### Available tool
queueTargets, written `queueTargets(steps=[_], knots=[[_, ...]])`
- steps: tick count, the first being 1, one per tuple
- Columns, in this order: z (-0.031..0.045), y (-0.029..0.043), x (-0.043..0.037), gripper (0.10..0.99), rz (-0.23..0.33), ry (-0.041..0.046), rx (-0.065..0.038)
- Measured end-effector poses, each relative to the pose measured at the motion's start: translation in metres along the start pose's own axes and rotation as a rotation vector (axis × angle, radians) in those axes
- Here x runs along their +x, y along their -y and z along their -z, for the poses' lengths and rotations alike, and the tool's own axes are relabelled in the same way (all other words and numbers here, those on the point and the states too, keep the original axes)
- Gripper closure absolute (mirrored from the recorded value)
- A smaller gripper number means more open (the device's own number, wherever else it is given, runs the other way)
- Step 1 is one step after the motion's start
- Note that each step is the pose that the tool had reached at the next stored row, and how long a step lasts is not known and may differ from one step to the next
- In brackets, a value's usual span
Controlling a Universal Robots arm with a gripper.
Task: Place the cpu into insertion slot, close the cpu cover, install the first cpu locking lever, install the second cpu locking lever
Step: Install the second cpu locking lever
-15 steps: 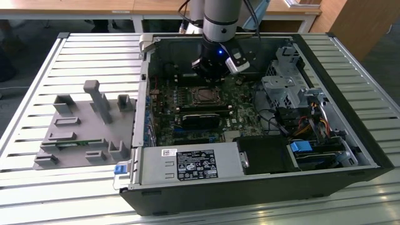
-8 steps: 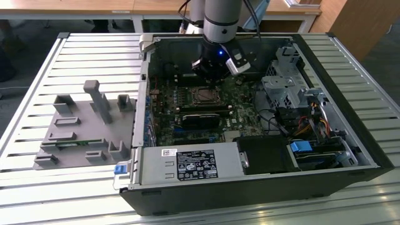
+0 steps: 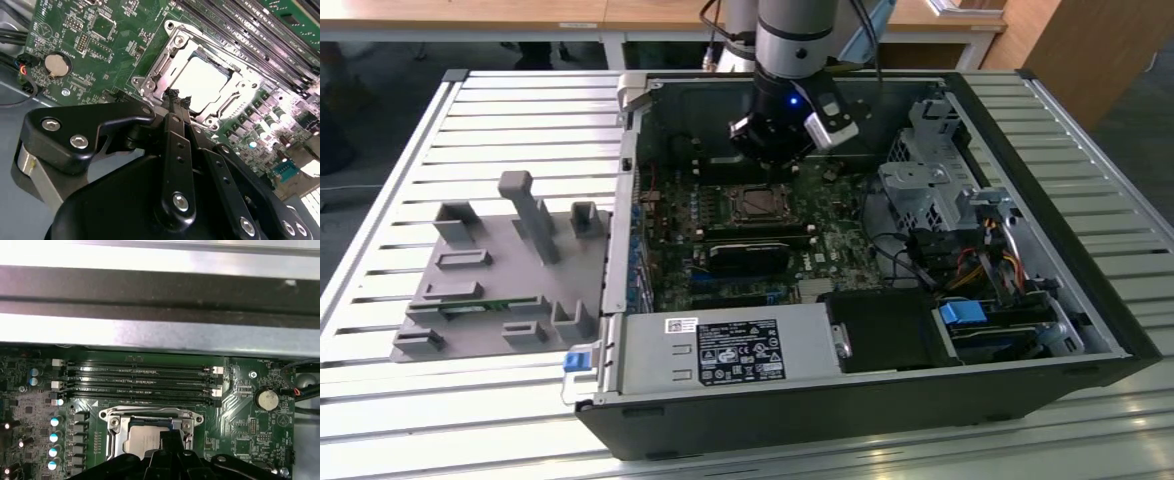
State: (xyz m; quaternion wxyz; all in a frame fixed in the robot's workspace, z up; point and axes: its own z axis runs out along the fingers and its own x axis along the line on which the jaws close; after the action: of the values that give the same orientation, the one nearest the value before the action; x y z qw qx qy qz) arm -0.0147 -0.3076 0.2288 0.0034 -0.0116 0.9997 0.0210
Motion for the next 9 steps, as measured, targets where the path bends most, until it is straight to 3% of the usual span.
queueTargets(steps=[8,9], knots=[[0.0007,0.0119,0.0003,0.980,0.000,-0.0006,0.000],[0.0007,0.0123,0.0003,0.980,0.000,-0.0063,0.000]])
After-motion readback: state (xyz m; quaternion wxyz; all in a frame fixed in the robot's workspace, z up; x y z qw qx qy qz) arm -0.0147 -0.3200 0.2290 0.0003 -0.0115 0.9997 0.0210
